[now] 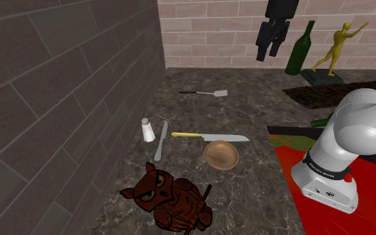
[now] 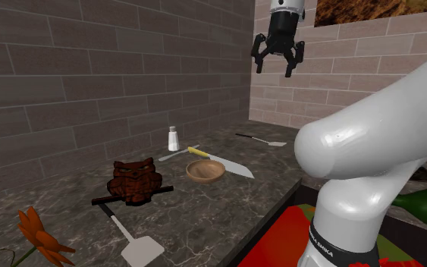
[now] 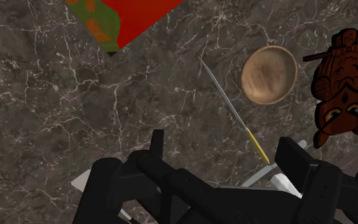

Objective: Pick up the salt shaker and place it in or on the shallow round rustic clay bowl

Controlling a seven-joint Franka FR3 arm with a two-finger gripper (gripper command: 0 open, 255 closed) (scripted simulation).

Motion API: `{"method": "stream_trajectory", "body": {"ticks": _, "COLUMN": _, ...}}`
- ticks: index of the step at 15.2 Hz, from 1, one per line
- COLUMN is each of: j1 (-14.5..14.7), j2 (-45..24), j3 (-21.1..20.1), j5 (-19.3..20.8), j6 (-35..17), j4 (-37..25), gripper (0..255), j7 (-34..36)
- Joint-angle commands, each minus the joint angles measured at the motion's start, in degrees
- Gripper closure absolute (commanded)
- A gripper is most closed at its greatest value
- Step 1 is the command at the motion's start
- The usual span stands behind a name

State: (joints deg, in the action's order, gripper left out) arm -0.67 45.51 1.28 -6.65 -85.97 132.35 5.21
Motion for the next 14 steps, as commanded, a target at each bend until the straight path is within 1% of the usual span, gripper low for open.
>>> {"method": "stream_trajectory", "body": {"ticks": 1, "j1": 0.0, "j2": 0.0, "j3": 0.0, "j5": 0.0, "j6": 0.0, "j4": 0.0, "gripper": 0, "j7": 0.0}}
{"method": "stream_trajectory", "body": {"ticks": 7, "j1": 1.96, "j2": -8.96, "j3": -4.32, "j5": -2.26, "j6": -9.19, "j4": -0.5, "gripper": 0, "j7": 2.14}}
{"method": "stream_trajectory", "body": {"ticks": 14, "j1": 3.77, "j2": -21.35, "j3": -9.09, "j5": -3.26, "j6": -18.54, "j4": -4.41, "gripper": 0, "j7": 4.8}}
